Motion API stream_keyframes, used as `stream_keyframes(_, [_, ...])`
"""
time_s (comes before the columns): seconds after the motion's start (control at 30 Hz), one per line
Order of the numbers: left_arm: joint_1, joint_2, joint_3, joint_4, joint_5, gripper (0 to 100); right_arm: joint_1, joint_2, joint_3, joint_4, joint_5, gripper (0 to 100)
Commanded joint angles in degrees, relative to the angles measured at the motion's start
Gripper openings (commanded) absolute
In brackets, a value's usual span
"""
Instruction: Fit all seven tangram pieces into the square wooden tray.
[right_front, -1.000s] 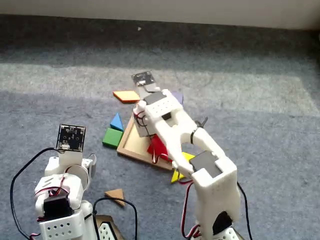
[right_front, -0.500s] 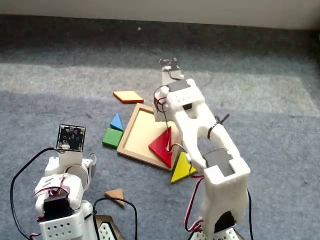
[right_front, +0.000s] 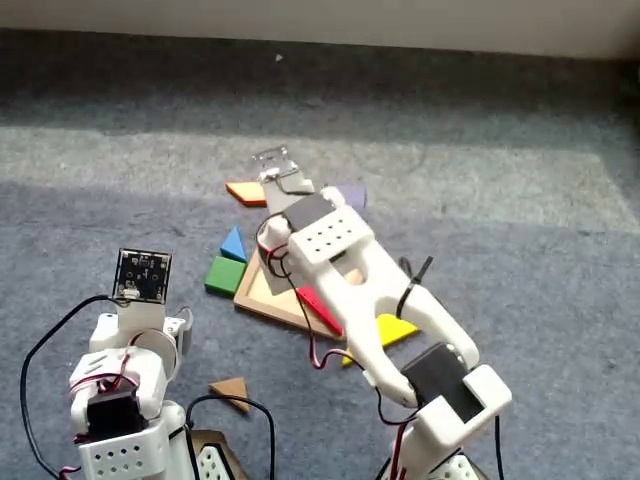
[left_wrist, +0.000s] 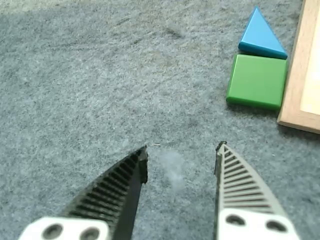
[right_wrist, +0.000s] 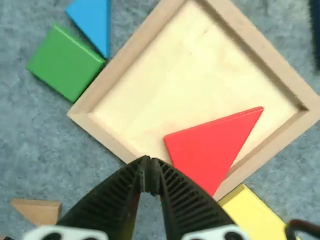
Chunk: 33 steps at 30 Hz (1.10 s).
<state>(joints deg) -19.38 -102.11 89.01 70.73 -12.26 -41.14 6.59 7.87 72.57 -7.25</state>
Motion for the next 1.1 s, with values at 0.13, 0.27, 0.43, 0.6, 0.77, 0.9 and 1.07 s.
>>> stream_keyframes(0.13, [-0.66,-0.92,-0.48,-0.09,-0.70,23,-1.80,2.51,3.65,-4.79,0.00,0.5])
stream_keyframes(0.27, [-0.66,-0.92,-0.48,-0.09,-0.70,23,-0.31,7.16,3.38,-6.02,0.00,0.5])
stream_keyframes(0.43, [-0.66,-0.92,-0.48,-0.09,-0.70,23,4.70,8.04,2.07,-7.43,0.26,0.5])
stream_keyframes(0.6, [-0.66,-0.92,-0.48,-0.09,-0.70,23,9.10,8.22,-1.71,-7.96,0.44,0.5])
stream_keyframes(0.77, [-0.66,-0.92,-0.48,-0.09,-0.70,23,8.13,7.78,-4.35,-5.49,0.44,0.5])
stream_keyframes(0.9, [-0.66,-0.92,-0.48,-0.09,-0.70,23,5.23,7.78,-8.57,1.45,0.44,0.5])
stream_keyframes(1.07, [-0.66,-0.92,-0.48,-0.09,-0.70,23,5.14,7.78,-14.99,10.77,0.44,0.5])
